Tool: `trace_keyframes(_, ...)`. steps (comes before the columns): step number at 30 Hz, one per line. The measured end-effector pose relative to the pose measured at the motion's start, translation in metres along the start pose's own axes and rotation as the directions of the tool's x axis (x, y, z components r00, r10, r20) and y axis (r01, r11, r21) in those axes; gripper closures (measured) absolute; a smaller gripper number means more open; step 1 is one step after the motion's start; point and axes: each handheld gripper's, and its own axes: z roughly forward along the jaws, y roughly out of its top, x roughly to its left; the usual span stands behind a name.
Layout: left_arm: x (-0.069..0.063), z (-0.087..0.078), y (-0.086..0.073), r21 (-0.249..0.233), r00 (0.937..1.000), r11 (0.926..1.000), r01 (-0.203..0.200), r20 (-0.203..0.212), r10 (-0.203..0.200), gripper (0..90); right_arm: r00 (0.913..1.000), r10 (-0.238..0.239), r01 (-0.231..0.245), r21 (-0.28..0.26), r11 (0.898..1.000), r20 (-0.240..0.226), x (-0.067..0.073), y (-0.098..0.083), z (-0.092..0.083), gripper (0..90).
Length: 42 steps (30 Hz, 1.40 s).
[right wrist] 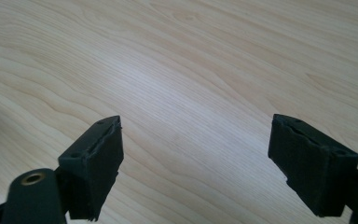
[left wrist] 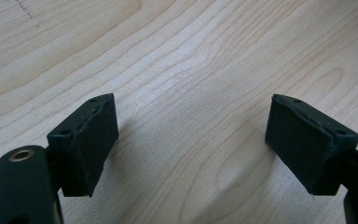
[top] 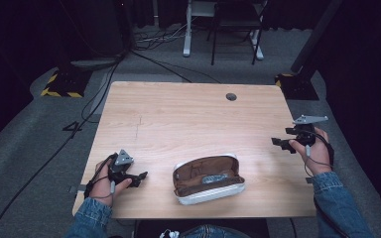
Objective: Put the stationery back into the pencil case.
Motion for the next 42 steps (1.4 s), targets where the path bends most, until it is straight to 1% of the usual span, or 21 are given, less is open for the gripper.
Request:
trace_keyframes(3, 0.000, 0.000, 0.000, 0.000, 1.0000, 1.0000, 0.004, 0.000, -0.004, 17.2, 1.0000, 0.001, -0.001, 0.009, 1.000, 0.007, -0.005, -0.006, 0.002, 18.2)
trace_keyframes(5, 0.000, 0.000, 0.000, -0.001, 1.0000, 1.0000, 0.003, -0.001, -0.003, 17.2, 0.9998, 0.019, -0.020, 0.014, 1.000, 0.010, -0.010, -0.013, 0.004, 17.6)
trace_keyframes(10, 0.000, 0.000, 0.000, 0.000, 1.0000, 1.0000, 0.001, -0.003, -0.001, 17.2, 0.9991, 0.030, -0.031, 0.013, 0.999, 0.030, -0.016, -0.027, 0.007, 17.5)
trace_keyframes(12, 0.000, 0.000, 0.000, 0.001, 1.0000, 1.0000, 0.000, -0.004, 0.000, 17.2, 0.9976, 0.057, -0.057, -0.005, 0.998, 0.041, -0.016, -0.036, 0.010, 17.5)
trace_keyframes(16, 0.000, 0.000, 0.001, 0.000, 1.0000, 1.0000, -0.002, -0.005, 0.002, 17.2, 0.9942, 0.100, -0.098, -0.032, 0.995, 0.040, -0.013, -0.051, 0.015, 16.5)
trace_keyframes(17, 0.000, 0.000, 0.001, 0.000, 1.0000, 1.0000, -0.002, -0.004, 0.002, 17.2, 0.9941, 0.099, -0.098, -0.022, 0.995, 0.044, -0.013, -0.053, 0.016, 16.5)
trace_keyframes(19, 0.000, 0.000, 0.001, 0.000, 1.0000, 1.0000, -0.002, -0.004, 0.002, 17.2, 0.9965, 0.074, -0.074, 0.006, 0.997, 0.039, -0.011, -0.055, 0.018, 16.7)
trace_keyframes(20, 0.000, 0.000, 0.001, 0.000, 1.0000, 1.0000, -0.002, -0.004, 0.002, 17.2, 0.9968, 0.070, -0.070, 0.002, 0.998, 0.040, -0.011, -0.055, 0.018, 16.3)
trace_keyframes(22, 0.000, 0.001, 0.001, 0.001, 1.0000, 1.0000, -0.003, -0.004, 0.003, 17.0, 0.9959, 0.079, -0.079, 0.000, 0.997, 0.042, -0.009, -0.056, 0.021, 16.5)
trace_keyframes(24, 0.000, 0.001, 0.001, 0.001, 1.0000, 1.0000, -0.002, -0.004, 0.002, 17.0, 0.9964, 0.075, -0.075, 0.009, 0.997, 0.041, -0.009, -0.057, 0.022, 16.5)
trace_keyframes(25, 0.000, 0.001, 0.001, 0.001, 1.0000, 1.0000, -0.002, -0.004, 0.002, 16.9, 0.9967, 0.069, -0.070, 0.023, 0.997, 0.043, -0.008, -0.061, 0.026, 16.4)
trace_keyframes(28, 0.000, 0.001, 0.001, 0.002, 1.0000, 1.0000, -0.002, -0.003, 0.002, 16.9, 0.9971, 0.063, -0.064, 0.036, 0.997, 0.044, -0.007, -0.064, 0.031, 16.0)
trace_keyframes(29, 0.000, 0.001, 0.001, -0.001, 1.0000, 1.0000, -0.001, -0.005, 0.001, 16.8, 0.9973, 0.054, -0.055, 0.027, 0.998, 0.050, -0.006, -0.065, 0.033, 15.7)
trace_keyframes(32, 0.000, 0.001, 0.001, -0.001, 1.0000, 1.0000, -0.001, -0.005, 0.001, 16.8, 0.9956, 0.067, -0.068, 0.010, 0.998, 0.065, -0.005, -0.066, 0.034, 15.0)
trace_keyframes(33, 0.000, 0.001, 0.001, -0.001, 1.0000, 1.0000, -0.001, -0.005, 0.001, 16.8, 0.9946, 0.074, -0.074, 0.006, 0.997, 0.073, -0.004, -0.066, 0.034, 14.4)
trace_keyframes(35, 0.000, 0.001, 0.001, 0.000, 0.9999, 1.0000, -0.006, -0.009, 0.006, 16.7, 0.9893, 0.104, -0.103, -0.016, 0.995, 0.102, 0.001, -0.066, 0.038, 9.8)
trace_keyframes(37, 0.000, 0.001, 0.001, -0.001, 1.0000, 1.0000, -0.003, -0.005, 0.003, 16.4, 0.9908, 0.094, -0.094, -0.009, 0.996, 0.097, 0.001, -0.066, 0.039, 8.2)
trace_keyframes(42, 0.000, 0.001, 0.001, 0.000, 1.0000, 1.0000, -0.003, -0.005, 0.003, 16.4, 0.9908, 0.095, -0.095, -0.009, 0.995, 0.096, 0.001, -0.066, 0.039, 8.2)
